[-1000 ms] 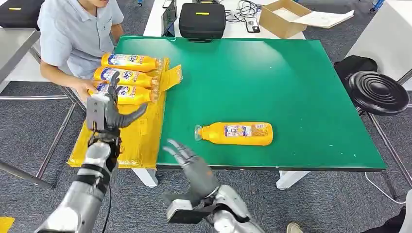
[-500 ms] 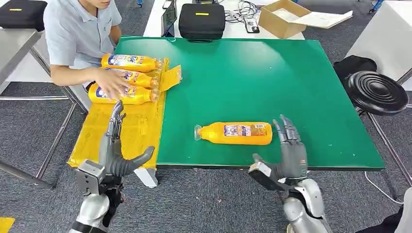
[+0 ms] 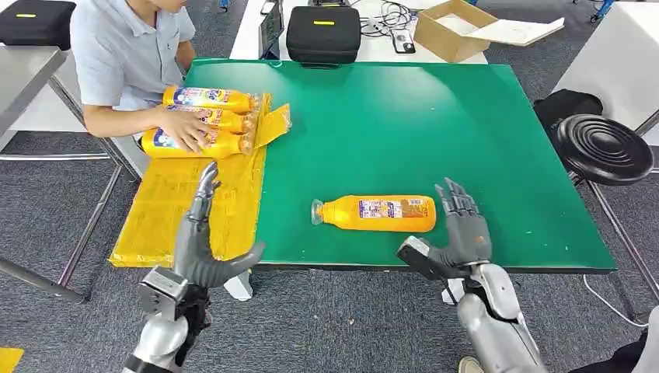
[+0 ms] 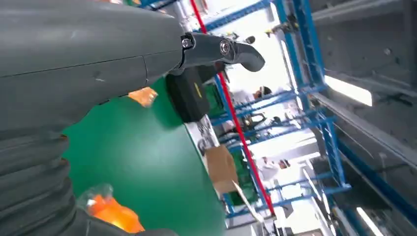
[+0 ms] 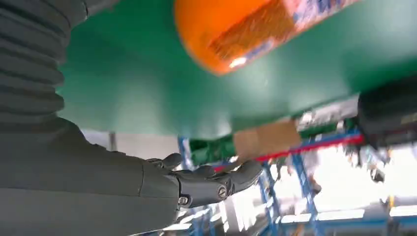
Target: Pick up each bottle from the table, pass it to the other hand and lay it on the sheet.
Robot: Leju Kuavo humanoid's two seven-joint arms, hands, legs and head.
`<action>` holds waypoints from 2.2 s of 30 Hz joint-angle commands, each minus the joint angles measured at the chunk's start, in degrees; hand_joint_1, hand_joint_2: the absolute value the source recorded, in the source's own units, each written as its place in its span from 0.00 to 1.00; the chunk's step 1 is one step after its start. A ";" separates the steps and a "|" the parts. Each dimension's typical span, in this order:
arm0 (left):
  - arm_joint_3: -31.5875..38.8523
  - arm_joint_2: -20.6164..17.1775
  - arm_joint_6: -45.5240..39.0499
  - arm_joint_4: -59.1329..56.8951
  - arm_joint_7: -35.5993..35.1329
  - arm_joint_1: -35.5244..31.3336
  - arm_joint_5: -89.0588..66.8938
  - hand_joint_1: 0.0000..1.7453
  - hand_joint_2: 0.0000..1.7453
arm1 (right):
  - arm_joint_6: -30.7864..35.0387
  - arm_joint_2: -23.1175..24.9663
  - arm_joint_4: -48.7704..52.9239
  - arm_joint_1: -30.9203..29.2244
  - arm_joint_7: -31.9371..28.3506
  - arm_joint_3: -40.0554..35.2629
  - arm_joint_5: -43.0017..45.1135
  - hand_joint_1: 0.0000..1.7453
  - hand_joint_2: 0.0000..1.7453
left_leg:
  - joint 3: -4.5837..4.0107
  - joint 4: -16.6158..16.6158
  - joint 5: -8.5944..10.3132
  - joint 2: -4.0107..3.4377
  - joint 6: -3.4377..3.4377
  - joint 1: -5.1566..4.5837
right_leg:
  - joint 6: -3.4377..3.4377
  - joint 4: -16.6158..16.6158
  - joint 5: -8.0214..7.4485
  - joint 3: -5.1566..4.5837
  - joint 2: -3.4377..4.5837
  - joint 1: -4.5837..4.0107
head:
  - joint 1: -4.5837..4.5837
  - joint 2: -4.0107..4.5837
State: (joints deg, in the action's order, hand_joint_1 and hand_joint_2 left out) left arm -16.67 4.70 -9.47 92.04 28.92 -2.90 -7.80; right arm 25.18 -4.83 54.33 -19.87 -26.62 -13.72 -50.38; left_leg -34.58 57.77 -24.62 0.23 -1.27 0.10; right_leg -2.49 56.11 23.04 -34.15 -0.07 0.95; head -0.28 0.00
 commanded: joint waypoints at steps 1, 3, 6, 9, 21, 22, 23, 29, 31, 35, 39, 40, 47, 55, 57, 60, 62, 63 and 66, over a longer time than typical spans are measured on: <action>-5.46 1.84 -0.15 -10.68 0.26 -7.59 0.24 0.00 1.00 | -1.39 3.48 -26.33 -16.60 0.73 -4.26 -0.35 0.00 1.00 | 0.15 -0.02 -0.02 -0.10 0.07 0.01 | 0.08 -0.01 0.00 0.11 0.09 -0.02 | 0.00 0.00; -6.04 2.30 -0.02 -11.64 0.36 -8.32 0.71 0.00 1.00 | -2.95 3.76 -28.48 -17.75 0.75 -3.59 0.74 0.00 1.00 | 0.14 -0.01 0.01 -0.04 0.09 0.00 | 0.04 0.00 -0.02 0.11 0.03 -0.01 | 0.00 0.00; -6.81 2.57 0.17 -12.56 0.43 -9.15 1.16 0.00 1.00 | -4.58 4.46 -30.69 -18.26 -0.13 -2.92 1.98 0.00 1.00 | 0.23 0.00 -0.03 0.05 0.10 0.04 | 0.06 -0.02 0.03 0.24 -0.03 -0.05 | -0.02 0.00; -7.37 2.67 0.35 -13.16 0.31 -9.72 1.50 0.00 1.00 | -4.24 5.02 -32.00 -18.25 0.68 -4.09 0.73 0.00 1.00 | 0.20 0.00 -0.02 0.00 0.09 0.03 | 0.04 -0.01 0.01 0.19 0.02 -0.04 | 0.00 0.00; -8.80 1.98 4.29 -13.42 -1.40 -10.18 4.97 0.00 1.00 | -14.46 4.86 -35.34 -20.13 8.70 -7.74 -2.75 0.00 1.00 | 0.16 0.02 -0.02 0.01 0.10 0.03 | 0.06 0.01 0.01 0.15 0.00 -0.04 | 0.00 0.00; -8.87 2.04 4.29 -13.44 -1.41 -10.19 4.96 0.00 1.00 | -14.16 4.74 -35.11 -20.07 8.17 -7.90 -2.85 0.00 1.00 | 0.18 0.04 -0.04 -0.02 0.11 0.04 | 0.08 0.02 0.02 0.17 0.03 -0.05 | 0.00 0.00; -9.15 2.11 4.43 -13.44 -1.31 -10.26 4.96 0.00 1.00 | -14.17 4.78 -35.01 -19.88 7.21 -7.24 -2.00 0.00 1.00 | 0.08 0.00 0.02 0.03 0.07 0.01 | 0.01 -0.01 -0.02 0.09 -0.02 -0.02 | 0.00 0.00; -9.30 2.17 4.63 -13.46 -1.19 -10.32 5.08 0.00 1.00 | -14.35 4.79 -35.09 -19.83 6.81 -7.06 -1.70 0.00 1.00 | 0.15 -0.01 0.02 0.05 0.08 0.02 | 0.03 -0.02 -0.01 0.15 -0.03 -0.02 | 0.00 0.00; -9.30 2.17 4.63 -13.46 -1.19 -10.32 5.08 0.00 1.00 | -14.35 4.79 -35.09 -19.83 6.81 -7.06 -1.70 0.00 1.00 | 0.22 -0.01 -0.01 0.04 0.11 0.04 | 0.07 -0.02 0.02 0.22 -0.05 -0.05 | 0.00 0.00; -9.27 2.24 4.74 -13.52 -1.16 -10.39 5.28 0.00 1.00 | -14.06 4.77 -35.16 -19.78 7.02 -7.33 -1.99 0.00 1.00 | 0.19 -0.01 0.01 0.06 0.10 0.03 | 0.04 -0.03 0.00 0.19 -0.05 -0.04 | 0.00 0.00; -9.57 2.89 5.00 -14.53 -1.16 -11.11 5.81 0.00 1.00 | -13.90 3.94 -36.35 -20.83 9.93 -9.34 -4.74 0.00 1.00 | 0.16 0.00 0.02 0.08 0.08 0.03 | 0.02 -0.02 0.00 0.17 -0.08 -0.04 | 0.00 0.00; -9.65 2.97 5.06 -14.74 -1.15 -11.27 5.93 0.00 1.00 | -13.67 3.63 -36.53 -21.16 10.65 -9.57 -5.20 0.00 1.00 | 0.25 0.00 -0.01 0.10 0.09 0.04 | 0.06 -0.03 0.03 0.26 -0.10 -0.05 | 0.00 0.00; -9.19 3.46 4.92 -15.63 -0.71 -11.99 7.14 0.00 1.00 | -14.72 2.26 -37.35 -21.26 9.49 -8.30 -4.31 1.00 1.00 | 0.18 0.01 0.04 0.18 0.08 0.02 | 0.03 -0.03 0.01 0.21 -0.17 -0.03 | 0.02 0.00; -7.78 3.42 4.10 -14.45 -0.13 -10.34 8.78 0.00 1.00 | -16.89 3.82 -35.46 -16.65 1.91 3.30 8.43 1.00 1.00 | 0.39 -0.06 0.01 0.19 0.10 0.06 | 0.07 -0.13 0.03 0.43 -0.18 -0.08 | 0.00 0.00; -7.61 3.11 4.03 -13.91 -0.13 -9.84 8.85 0.00 1.00 | -16.61 3.95 -35.19 -15.98 1.13 3.76 9.00 1.00 1.00 | 0.34 -0.04 0.02 0.14 0.08 0.03 | 0.03 -0.10 0.01 0.34 -0.13 -0.04 | 0.00 0.00; -7.37 3.11 3.90 -13.45 -0.16 -9.51 9.07 0.00 1.00 | -16.41 4.11 -34.73 -15.78 0.41 4.69 10.00 1.00 1.00 | 0.31 -0.03 0.02 0.11 0.09 0.04 | 0.03 -0.08 -0.01 0.33 -0.09 -0.05 | 0.00 0.00; -6.75 3.07 3.71 -12.96 -0.51 -8.95 9.81 0.00 1.00 | -15.88 4.42 -33.52 -14.87 -1.83 6.84 12.50 1.00 1.00 | 0.39 -0.05 0.00 0.07 0.10 0.07 | 0.06 -0.12 0.00 0.42 -0.06 -0.08 | 0.00 0.00; -6.06 3.15 4.07 -12.66 -1.35 -8.41 11.31 0.00 1.00 | -15.29 4.86 -31.82 -13.75 -4.39 8.99 15.11 1.00 1.00 | 0.48 -0.09 -0.01 0.09 0.12 0.06 | 0.09 -0.14 0.02 0.50 -0.08 -0.08 | 0.00 0.00; -4.37 4.01 3.20 -12.25 -2.30 -7.28 13.74 0.00 1.00 | -14.84 6.73 -26.77 -11.23 -8.84 14.21 21.97 1.00 1.00 | 0.38 -0.03 0.01 0.06 0.09 0.05 | 0.03 -0.09 -0.02 0.40 -0.03 -0.06 | 0.00 0.00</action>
State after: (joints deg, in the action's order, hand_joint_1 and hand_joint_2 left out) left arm -24.81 8.22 -5.49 80.54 28.52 -11.47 1.99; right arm 9.73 -1.22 22.34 -36.97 -28.37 -11.36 -38.22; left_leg -34.33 57.81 -24.59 0.27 -1.23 0.10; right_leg -2.53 56.11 23.00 -33.89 -0.07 0.95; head -0.28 0.00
